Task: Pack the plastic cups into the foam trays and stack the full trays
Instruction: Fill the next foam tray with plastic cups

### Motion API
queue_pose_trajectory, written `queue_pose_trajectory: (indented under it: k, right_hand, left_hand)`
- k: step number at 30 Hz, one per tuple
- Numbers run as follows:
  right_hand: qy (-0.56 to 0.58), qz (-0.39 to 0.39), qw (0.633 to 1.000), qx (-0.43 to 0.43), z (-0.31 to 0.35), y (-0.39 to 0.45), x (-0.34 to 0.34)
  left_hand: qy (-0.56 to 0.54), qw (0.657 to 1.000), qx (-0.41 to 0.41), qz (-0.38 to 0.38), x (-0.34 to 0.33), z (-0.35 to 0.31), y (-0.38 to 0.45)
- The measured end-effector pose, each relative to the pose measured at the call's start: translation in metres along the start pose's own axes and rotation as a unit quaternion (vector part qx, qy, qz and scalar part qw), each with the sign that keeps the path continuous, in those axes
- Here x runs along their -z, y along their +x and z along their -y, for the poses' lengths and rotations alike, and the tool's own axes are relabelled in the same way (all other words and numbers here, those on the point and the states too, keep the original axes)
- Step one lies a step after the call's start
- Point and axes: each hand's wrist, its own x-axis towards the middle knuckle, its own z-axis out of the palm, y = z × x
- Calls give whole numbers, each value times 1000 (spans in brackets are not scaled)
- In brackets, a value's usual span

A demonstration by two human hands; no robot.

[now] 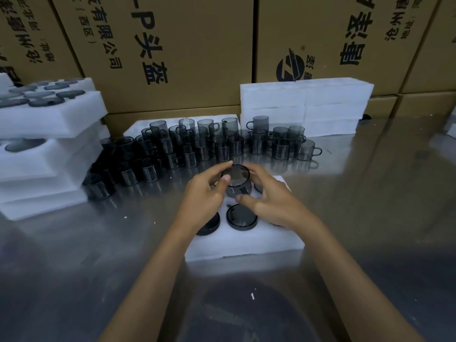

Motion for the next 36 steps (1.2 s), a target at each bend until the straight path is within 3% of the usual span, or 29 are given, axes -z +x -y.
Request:
queue_pose_trajectory:
  k: [7, 13, 15, 22, 29, 36]
  right_hand:
    - [25, 72, 997, -4, -4, 3, 9]
    - [34, -37, 999, 9, 3, -3, 15]
    - [17, -42, 999, 3, 4, -7, 16]
    - [-24, -23, 999, -40, -2, -1, 13]
    - [-103, 38, 991, -81, -5, -2, 15]
    - [-104, 60, 988, -100, -8, -1, 17]
  left_hand:
    - [3, 1000, 14, -12, -2, 5, 3]
    - [68, 998, 10, -9, -4, 7, 1]
    - [80, 997, 13, -8, -5, 5, 0]
    - [201, 979, 33, -22, -9, 8, 0]
    - [308, 949, 59, 35, -13, 14, 4]
    - [306, 945, 93, 64, -10, 15, 7]
